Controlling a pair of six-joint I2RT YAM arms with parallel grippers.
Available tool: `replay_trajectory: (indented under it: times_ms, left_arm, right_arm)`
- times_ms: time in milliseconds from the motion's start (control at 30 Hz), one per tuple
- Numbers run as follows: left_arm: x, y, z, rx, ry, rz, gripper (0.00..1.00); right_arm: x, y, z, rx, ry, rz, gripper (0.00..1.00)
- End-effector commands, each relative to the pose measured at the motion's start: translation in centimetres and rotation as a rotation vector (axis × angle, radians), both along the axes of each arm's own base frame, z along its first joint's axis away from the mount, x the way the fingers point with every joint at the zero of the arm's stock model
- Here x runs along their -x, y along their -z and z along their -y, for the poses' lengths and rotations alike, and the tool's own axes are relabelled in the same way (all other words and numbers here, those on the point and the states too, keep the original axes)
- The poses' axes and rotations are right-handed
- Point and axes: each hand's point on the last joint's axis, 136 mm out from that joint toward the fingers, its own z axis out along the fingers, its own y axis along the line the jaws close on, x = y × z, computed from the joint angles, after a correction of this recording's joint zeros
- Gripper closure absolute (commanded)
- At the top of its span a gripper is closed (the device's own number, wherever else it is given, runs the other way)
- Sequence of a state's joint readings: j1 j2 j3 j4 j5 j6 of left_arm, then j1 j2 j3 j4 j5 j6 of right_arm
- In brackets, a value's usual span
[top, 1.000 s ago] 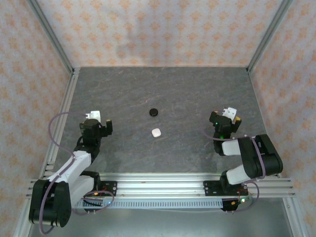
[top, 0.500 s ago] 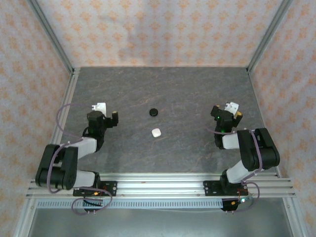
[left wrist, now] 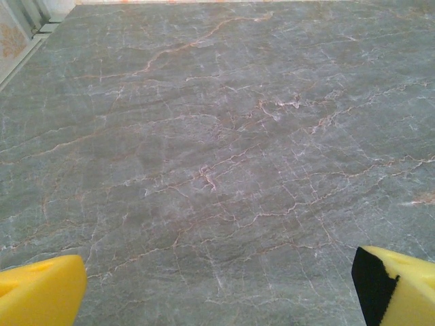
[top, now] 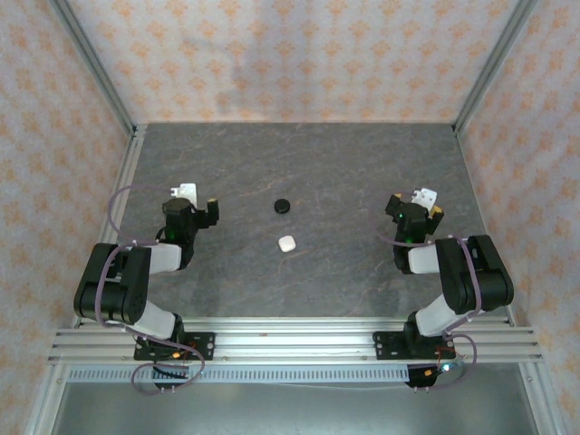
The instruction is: Insert wireless bluetooth earbuds into charging case
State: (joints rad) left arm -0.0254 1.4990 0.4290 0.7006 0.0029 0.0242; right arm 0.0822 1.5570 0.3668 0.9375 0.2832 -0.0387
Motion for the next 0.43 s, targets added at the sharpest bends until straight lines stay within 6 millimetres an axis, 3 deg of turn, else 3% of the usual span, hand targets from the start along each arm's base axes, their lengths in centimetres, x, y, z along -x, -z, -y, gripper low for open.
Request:
replay_trajectory:
  times_ms: [0,400]
  left_arm:
    - [-0.33,-0.91,-0.44,0.001,-0.022,0.041,0.00]
    - [-0.33,-0.92,-0.43,0.001,-0.022,0.042,0.00]
  right_arm:
    - [-0.09,-0.15,-0.08,-0.011,-0.003,0.006,0.01]
    - [-0.11,-0.06,-0.07,-0.012,-0.004,0.002,0.01]
